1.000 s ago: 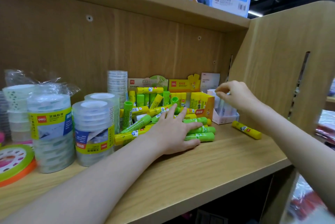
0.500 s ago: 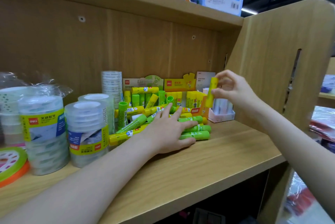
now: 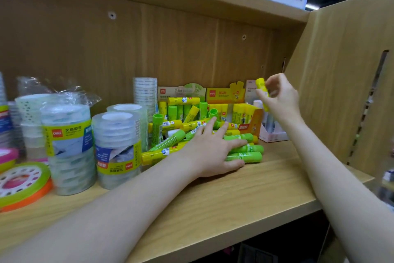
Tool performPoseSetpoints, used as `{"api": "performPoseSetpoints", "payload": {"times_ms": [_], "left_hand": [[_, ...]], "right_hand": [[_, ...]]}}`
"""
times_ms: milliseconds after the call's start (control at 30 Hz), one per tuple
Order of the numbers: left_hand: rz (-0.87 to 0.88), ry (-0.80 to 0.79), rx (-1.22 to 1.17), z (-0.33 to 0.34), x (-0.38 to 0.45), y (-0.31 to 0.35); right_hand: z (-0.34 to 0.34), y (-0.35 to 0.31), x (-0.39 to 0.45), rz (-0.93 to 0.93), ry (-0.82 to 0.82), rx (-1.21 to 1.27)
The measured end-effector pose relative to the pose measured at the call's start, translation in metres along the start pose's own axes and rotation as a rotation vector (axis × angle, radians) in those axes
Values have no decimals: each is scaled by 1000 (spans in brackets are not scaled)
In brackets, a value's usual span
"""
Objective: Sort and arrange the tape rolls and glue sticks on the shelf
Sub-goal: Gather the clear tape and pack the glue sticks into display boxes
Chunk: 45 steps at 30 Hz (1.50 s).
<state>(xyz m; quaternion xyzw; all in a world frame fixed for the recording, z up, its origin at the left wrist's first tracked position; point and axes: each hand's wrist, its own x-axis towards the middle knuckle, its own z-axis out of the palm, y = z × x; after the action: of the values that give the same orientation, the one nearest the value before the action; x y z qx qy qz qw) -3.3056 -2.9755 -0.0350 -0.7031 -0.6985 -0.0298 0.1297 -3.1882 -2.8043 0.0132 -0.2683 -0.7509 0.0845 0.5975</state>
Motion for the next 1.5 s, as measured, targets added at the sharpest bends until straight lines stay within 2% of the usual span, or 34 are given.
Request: {"api": "performPoseSetpoints", "payload": {"times_ms": [133, 267, 333, 500, 600, 667, 800, 967, 1200, 1267, 1333, 1367, 1433, 1500], "left_hand": [[-3, 1, 7, 0, 0, 1], [-2, 6, 6, -1, -1, 1], [-4, 4, 5, -1, -1, 1], [-2, 9, -1, -1, 0, 1], [-1, 10, 3, 0, -1, 1], [0, 8, 6, 0, 0, 1], [-2, 9, 4, 0, 0, 2], [0, 13, 11, 0, 0, 1], [1, 6, 10, 1, 0, 2], [0, 8, 10, 1, 0, 1], [-3, 8, 12, 2, 1, 0], [-6, 11, 14, 2, 1, 0], [-6, 14, 18, 2, 2, 1], [-2, 13, 16, 3, 2, 1]], "right_hand": [[0, 3, -6, -62, -209, -80], [-1, 1, -6, 42, -355, -41], [-1, 1, -8, 54, -341, -31], [0, 1, -6, 22, -158, 62], [2, 0, -6, -42, -78, 27], [5, 0, -7, -74, -128, -110], [17, 6, -13, -20, -307, -382], [22, 1, -12, -84, -322, -525], [25, -6, -12, -40, -382, -658], [22, -1, -16, -71, -327, -604], [17, -1, -20, -142, -257, -355], [15, -3, -20, -185, -288, -215], [15, -8, -22, -254, -483, -86], [17, -9, -22, -257, -673, -65]]}}
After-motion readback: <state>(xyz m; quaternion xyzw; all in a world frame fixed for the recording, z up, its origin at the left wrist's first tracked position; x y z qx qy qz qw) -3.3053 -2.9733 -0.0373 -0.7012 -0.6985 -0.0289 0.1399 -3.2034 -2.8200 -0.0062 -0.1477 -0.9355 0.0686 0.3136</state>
